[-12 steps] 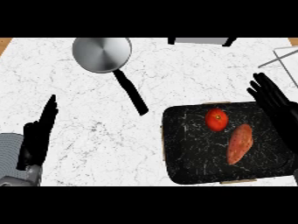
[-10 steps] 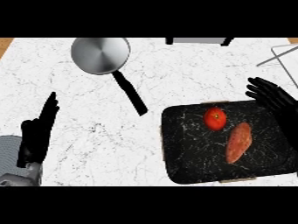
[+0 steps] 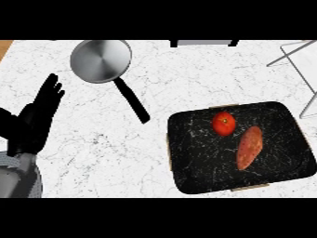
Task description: Pick the sweet potato from the tray and place it in the tiered shelf
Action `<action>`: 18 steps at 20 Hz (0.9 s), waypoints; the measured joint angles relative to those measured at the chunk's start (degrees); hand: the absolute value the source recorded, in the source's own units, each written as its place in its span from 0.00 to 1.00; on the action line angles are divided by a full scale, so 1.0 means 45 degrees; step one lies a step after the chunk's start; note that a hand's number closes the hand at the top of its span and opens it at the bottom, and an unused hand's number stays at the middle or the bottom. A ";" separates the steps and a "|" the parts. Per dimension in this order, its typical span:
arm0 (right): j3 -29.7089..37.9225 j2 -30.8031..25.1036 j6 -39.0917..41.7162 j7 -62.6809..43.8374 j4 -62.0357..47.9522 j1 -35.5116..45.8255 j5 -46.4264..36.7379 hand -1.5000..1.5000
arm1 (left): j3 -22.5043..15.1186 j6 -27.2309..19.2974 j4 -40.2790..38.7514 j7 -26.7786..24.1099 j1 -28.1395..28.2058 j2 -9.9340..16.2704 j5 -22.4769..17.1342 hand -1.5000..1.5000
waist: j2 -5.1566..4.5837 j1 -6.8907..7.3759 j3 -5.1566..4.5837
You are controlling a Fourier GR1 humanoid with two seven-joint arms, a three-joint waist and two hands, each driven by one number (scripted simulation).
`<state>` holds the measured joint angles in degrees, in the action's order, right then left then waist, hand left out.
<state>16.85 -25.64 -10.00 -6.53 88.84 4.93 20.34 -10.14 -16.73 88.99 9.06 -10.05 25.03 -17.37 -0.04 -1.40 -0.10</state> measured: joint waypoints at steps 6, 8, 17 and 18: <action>0.0510 0.0234 0.1287 0.0147 0.2219 -0.1665 0.1080 0.00 | 0.0492 0.0748 -0.0479 -0.0005 -0.0475 -0.0206 -0.0314 0.50 | 0.0034 0.0079 0.0015; 0.0439 -0.0419 0.1647 -0.0777 0.2822 -0.1795 0.1142 0.00 | 0.0484 0.0768 -0.0454 0.0118 -0.0603 -0.0301 -0.0287 0.50 | 0.0037 0.0111 0.0012; -0.1356 -0.4881 0.3552 -0.5287 0.4881 -0.2423 -0.1261 0.00 | 0.0678 0.1210 -0.0697 0.0106 -0.0978 -0.0163 -0.0373 0.50 | -0.0034 0.0384 -0.0060; -0.1589 -0.5409 0.3729 -0.5738 0.5006 -0.2351 -0.1722 0.00 | 0.0695 0.1257 -0.0748 0.0107 -0.1054 -0.0133 -0.0366 0.50 | -0.0054 0.0445 -0.0061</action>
<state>9.70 -49.98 6.78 -32.35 111.37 -5.66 12.59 -7.01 -11.07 85.63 9.54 -14.79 24.43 -19.01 -0.28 0.60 -0.38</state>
